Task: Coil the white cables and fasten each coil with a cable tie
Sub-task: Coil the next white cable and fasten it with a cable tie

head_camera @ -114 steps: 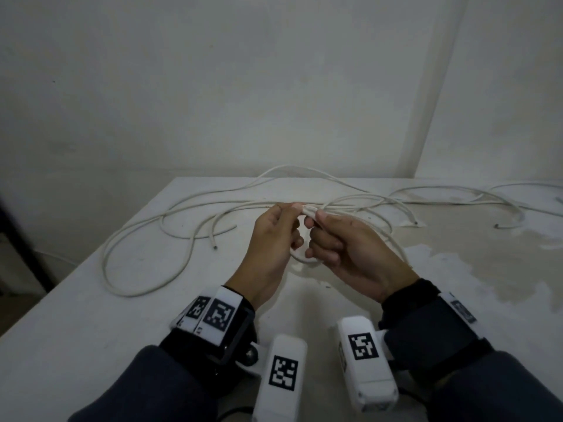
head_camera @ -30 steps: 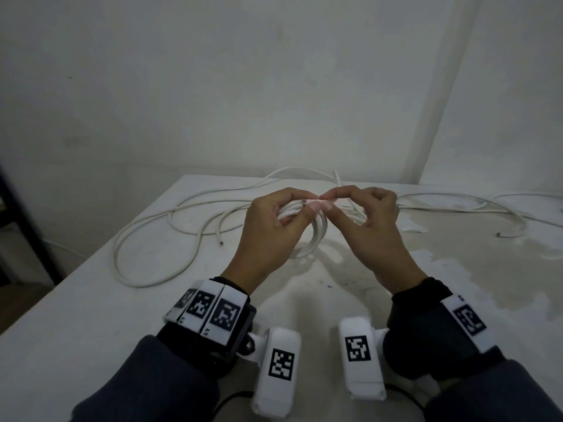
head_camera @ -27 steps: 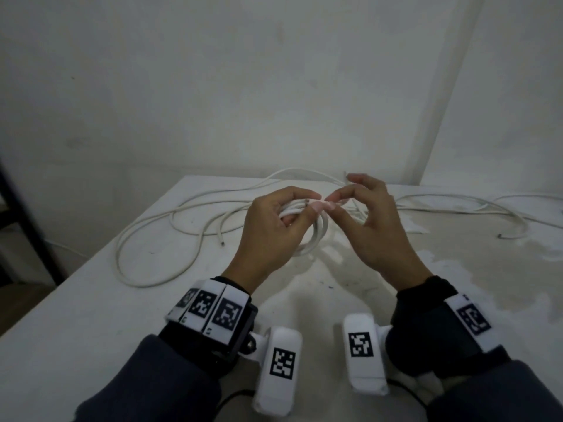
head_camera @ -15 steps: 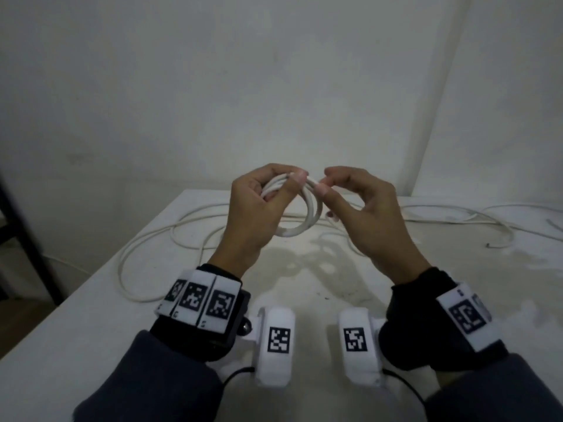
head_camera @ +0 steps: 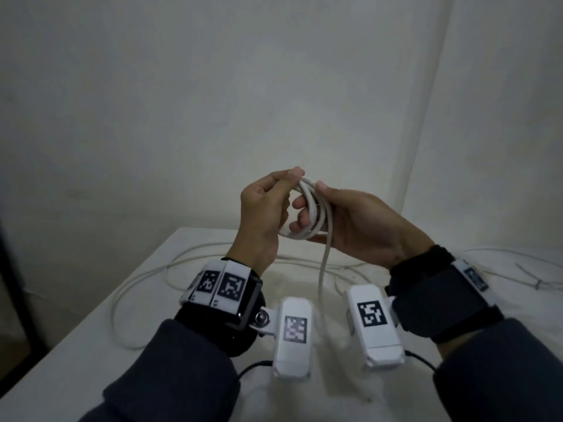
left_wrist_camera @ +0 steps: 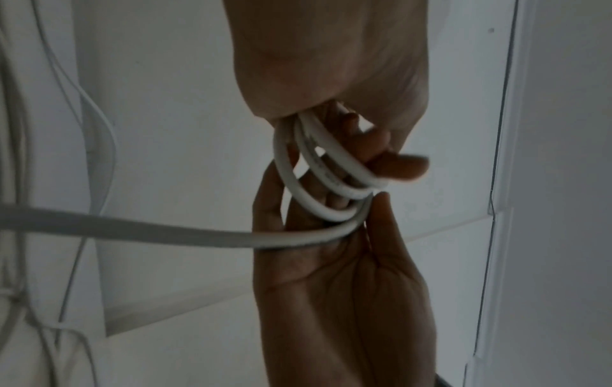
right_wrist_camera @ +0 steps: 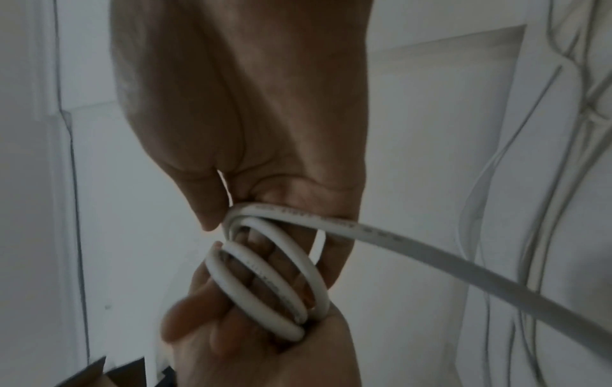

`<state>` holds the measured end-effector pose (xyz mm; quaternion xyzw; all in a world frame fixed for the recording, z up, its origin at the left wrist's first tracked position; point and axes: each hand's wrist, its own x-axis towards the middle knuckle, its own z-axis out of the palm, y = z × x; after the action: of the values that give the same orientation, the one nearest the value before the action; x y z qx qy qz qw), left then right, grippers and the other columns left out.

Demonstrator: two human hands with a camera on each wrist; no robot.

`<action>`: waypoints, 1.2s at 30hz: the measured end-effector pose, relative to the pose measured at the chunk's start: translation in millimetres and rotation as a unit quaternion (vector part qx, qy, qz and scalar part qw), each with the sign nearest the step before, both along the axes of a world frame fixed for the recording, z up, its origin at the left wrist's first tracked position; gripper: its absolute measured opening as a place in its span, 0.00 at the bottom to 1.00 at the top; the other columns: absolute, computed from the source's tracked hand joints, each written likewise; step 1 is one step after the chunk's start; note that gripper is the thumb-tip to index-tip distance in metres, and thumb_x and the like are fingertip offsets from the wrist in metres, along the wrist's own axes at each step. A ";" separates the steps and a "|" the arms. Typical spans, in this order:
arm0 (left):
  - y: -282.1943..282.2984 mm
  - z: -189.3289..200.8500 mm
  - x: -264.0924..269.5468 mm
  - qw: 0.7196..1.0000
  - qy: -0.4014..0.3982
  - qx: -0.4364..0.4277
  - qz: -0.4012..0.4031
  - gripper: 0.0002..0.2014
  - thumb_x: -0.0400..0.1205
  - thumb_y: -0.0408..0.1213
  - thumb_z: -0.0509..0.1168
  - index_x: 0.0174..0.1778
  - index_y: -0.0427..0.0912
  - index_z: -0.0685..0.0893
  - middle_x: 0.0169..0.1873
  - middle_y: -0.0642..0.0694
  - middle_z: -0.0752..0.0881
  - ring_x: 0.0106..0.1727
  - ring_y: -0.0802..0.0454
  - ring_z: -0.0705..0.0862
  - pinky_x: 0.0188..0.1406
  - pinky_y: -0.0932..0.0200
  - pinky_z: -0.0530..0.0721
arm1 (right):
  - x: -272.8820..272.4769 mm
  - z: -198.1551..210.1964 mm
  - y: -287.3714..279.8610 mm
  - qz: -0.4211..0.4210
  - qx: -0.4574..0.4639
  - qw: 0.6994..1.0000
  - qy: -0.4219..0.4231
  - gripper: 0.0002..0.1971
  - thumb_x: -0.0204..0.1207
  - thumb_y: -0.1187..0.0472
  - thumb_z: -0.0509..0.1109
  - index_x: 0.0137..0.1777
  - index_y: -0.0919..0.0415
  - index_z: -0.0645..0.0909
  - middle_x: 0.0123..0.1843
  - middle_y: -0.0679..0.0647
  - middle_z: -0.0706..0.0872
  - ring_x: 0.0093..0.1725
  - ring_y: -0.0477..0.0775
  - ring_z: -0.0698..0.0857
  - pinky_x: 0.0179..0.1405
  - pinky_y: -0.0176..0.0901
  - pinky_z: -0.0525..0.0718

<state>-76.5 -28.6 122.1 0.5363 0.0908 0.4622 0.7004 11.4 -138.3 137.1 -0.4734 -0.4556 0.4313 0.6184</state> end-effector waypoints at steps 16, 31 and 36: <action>-21.7 -13.0 8.8 0.981 0.177 0.067 -0.049 0.15 0.85 0.51 0.60 0.51 0.42 0.80 0.36 0.48 0.81 0.32 0.57 0.78 0.34 0.65 0.78 | 4.0 -40.6 5.1 -0.161 0.102 0.967 0.169 0.20 0.88 0.53 0.51 0.36 0.60 0.71 0.19 0.44 0.63 0.18 0.42 0.63 0.20 0.30 0.67; -6.2 -64.5 -14.1 0.583 0.610 0.505 -0.182 0.14 0.80 0.41 0.69 0.61 0.50 0.84 0.55 0.47 0.80 0.60 0.49 0.80 0.56 0.57 0.76 | 84.3 -91.7 -37.0 -0.381 0.165 0.858 0.301 0.19 0.88 0.51 0.52 0.36 0.56 0.69 0.17 0.45 0.67 0.18 0.44 0.69 0.26 0.35 0.75; -24.7 -63.7 -2.4 0.605 0.540 0.583 0.055 0.10 0.80 0.45 0.67 0.56 0.48 0.84 0.55 0.46 0.83 0.58 0.48 0.79 0.52 0.58 0.75 | 85.6 -108.1 -34.9 -0.384 0.177 0.847 0.322 0.19 0.88 0.52 0.53 0.36 0.57 0.70 0.17 0.46 0.68 0.19 0.44 0.71 0.31 0.36 0.73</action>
<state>-78.9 -53.3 58.5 0.9770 0.1936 0.0814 0.0364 97.0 -173.2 29.1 -0.3273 -0.0812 0.1994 0.9200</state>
